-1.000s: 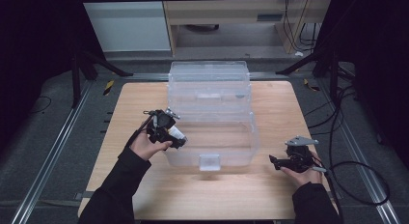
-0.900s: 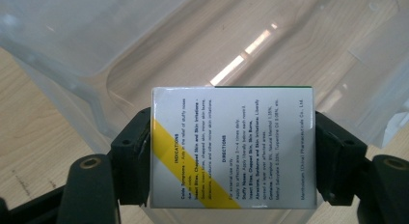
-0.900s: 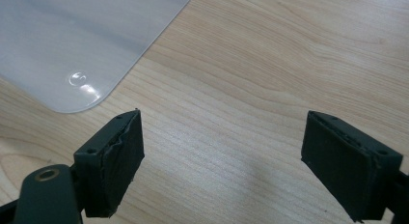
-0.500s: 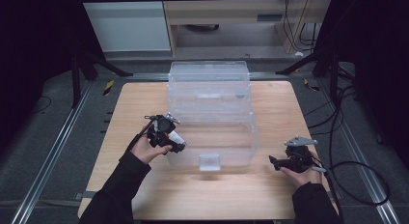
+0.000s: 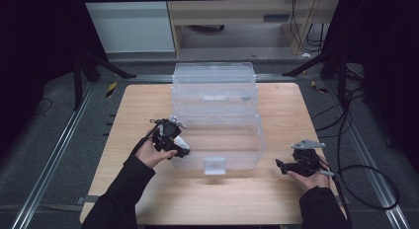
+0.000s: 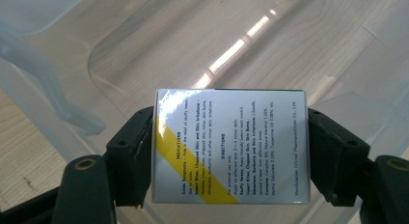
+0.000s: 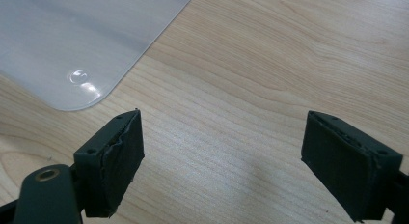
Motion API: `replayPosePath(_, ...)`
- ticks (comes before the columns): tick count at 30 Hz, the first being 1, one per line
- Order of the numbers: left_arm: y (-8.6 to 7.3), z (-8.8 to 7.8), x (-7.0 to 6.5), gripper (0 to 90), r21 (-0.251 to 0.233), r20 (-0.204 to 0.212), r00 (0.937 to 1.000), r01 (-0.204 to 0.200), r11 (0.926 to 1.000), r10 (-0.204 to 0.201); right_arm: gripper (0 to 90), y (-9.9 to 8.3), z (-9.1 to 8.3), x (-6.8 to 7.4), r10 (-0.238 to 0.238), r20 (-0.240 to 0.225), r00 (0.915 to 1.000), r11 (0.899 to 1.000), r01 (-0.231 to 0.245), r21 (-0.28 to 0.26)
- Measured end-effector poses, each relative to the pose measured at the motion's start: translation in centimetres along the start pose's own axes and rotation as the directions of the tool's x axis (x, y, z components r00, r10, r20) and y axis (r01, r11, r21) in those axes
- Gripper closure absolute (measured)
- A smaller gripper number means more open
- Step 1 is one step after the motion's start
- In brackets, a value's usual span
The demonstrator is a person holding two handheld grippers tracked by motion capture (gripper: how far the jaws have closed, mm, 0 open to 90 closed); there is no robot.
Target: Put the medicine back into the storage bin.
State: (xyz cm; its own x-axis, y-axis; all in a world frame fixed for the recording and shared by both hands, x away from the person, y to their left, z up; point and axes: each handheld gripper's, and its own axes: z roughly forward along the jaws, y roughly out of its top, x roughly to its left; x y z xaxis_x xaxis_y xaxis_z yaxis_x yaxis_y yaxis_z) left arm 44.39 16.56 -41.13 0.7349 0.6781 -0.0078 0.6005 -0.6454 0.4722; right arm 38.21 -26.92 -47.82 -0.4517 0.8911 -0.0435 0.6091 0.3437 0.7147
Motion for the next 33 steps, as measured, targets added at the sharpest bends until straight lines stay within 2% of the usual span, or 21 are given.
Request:
replayPosePath(6, 0.0, 0.0, 0.0, 27.0, -0.007, 0.0, 1.0, 0.002, 1.0, -0.002, 15.2, 0.0, -0.1, 0.0, 0.002, -0.004, 1.0, 1.0, -0.002, -0.003)
replayPosePath(9, 0.0, -0.4, 0.1, 23.9, -0.022, 0.009, 1.0, 0.002, 0.9998, -0.001, 15.2, 0.0, 0.0, 0.0, 0.003, -0.003, 1.0, 1.0, -0.003, -0.002)
replayPosePath(14, -0.1, -1.9, 0.2, 24.3, -0.083, 0.004, 1.0, 0.005, 0.9966, -0.004, 15.2, 0.0, -0.1, 0.0, 0.006, -0.004, 1.0, 1.0, -0.006, -0.002)
replayPosePath(18, -0.3, -3.3, 0.0, 26.1, -0.143, 0.015, 0.9998, -0.013, 0.9896, 0.015, 15.2, 0.0, -0.1, -0.1, 0.0, -0.003, 1.0, 1.0, 0.0, -0.007)
replayPosePath(22, -0.2, -4.0, -0.7, 27.2, -0.167, 0.025, 0.9978, -0.057, 0.9843, 0.062, 15.3, 0.0, -0.1, -0.1, -0.002, -0.003, 1.0, 1.0, 0.002, -0.009)
replayPosePath(25, -0.1, -4.3, -1.3, 27.8, -0.177, 0.044, 0.9939, -0.091, 0.98, 0.101, 15.3, 0.1, -0.2, -0.1, 0.001, -0.004, 1.0, 1.0, -0.001, -0.009)
replayPosePath(27, 0.1, -4.4, -1.9, 28.0, -0.186, 0.061, 0.9876, -0.131, 0.9739, 0.144, 15.3, 0.1, -0.2, -0.1, 0.001, -0.005, 1.0, 1.0, -0.001, -0.01)
replayPosePath(29, 0.2, -4.4, -2.4, 28.9, -0.189, 0.069, 0.9839, -0.149, 0.9705, 0.165, 15.3, 0.1, -0.2, -0.1, -0.003, -0.006, 1.0, 1.0, 0.003, -0.011)
replayPosePath(31, 0.4, -4.2, -3.0, 29.1, -0.184, 0.082, 0.9732, -0.197, 0.9631, 0.215, 15.3, 0.1, -0.2, -0.1, -0.001, -0.008, 1.0, 1.0, 0.001, -0.01)
replayPosePath(33, 0.6, -3.8, -3.4, 29.4, -0.174, 0.09, 0.9651, -0.228, 0.958, 0.246, 15.4, 0.2, -0.2, 0.0, 0.001, -0.011, 0.9999, 1.0, -0.001, -0.009)
